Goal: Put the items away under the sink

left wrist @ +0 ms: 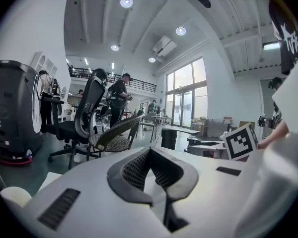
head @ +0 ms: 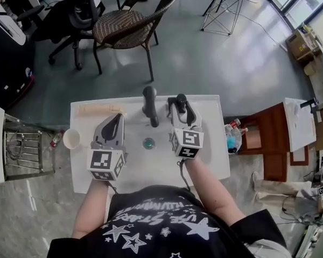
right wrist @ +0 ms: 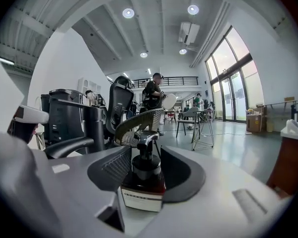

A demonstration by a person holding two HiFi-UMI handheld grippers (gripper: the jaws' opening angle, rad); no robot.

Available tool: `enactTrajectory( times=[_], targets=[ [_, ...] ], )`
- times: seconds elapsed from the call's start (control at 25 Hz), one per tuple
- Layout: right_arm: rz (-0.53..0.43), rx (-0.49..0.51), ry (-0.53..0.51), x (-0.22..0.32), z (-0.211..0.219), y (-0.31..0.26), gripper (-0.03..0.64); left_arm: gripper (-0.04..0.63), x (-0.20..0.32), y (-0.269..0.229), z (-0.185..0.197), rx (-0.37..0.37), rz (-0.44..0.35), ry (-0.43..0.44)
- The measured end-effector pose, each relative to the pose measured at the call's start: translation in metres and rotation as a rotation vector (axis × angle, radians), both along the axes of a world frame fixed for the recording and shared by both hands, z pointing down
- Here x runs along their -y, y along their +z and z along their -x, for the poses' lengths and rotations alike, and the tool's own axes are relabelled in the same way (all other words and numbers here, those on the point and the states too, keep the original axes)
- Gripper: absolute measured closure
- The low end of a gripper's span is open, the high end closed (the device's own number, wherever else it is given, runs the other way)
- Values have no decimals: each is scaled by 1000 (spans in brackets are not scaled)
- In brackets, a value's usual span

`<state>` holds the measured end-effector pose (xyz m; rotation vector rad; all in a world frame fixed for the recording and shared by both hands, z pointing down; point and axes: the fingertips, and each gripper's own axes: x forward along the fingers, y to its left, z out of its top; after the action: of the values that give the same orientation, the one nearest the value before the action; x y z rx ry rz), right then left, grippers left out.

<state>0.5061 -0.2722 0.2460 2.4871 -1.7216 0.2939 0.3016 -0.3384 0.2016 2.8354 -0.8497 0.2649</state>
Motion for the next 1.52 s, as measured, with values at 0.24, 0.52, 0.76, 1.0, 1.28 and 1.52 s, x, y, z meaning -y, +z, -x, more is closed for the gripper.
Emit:
enactTrajectory(
  times=[0.24, 0.52, 0.76, 1.0, 1.28, 1.52],
  targets=[
    [8, -35, 3, 12, 3, 0, 439, 586, 4, 9, 3, 0, 40, 14],
    [-3, -53, 44, 22, -5, -3, 508, 586, 7, 12, 2, -1, 40, 26],
    [-11, 5, 27, 25, -7, -2, 523, 586, 3, 11, 0, 9, 37, 33],
    [-8, 12, 24, 8, -4, -12, 523, 586, -6, 1, 10, 10, 26, 12],
    [-50, -21, -50, -23, 10, -36, 525, 586, -32, -6, 16, 17, -3, -21],
    [-32, -27, -99, -67, 22, -37, 525, 586, -73, -16, 19, 19, -28, -52]
  ],
)
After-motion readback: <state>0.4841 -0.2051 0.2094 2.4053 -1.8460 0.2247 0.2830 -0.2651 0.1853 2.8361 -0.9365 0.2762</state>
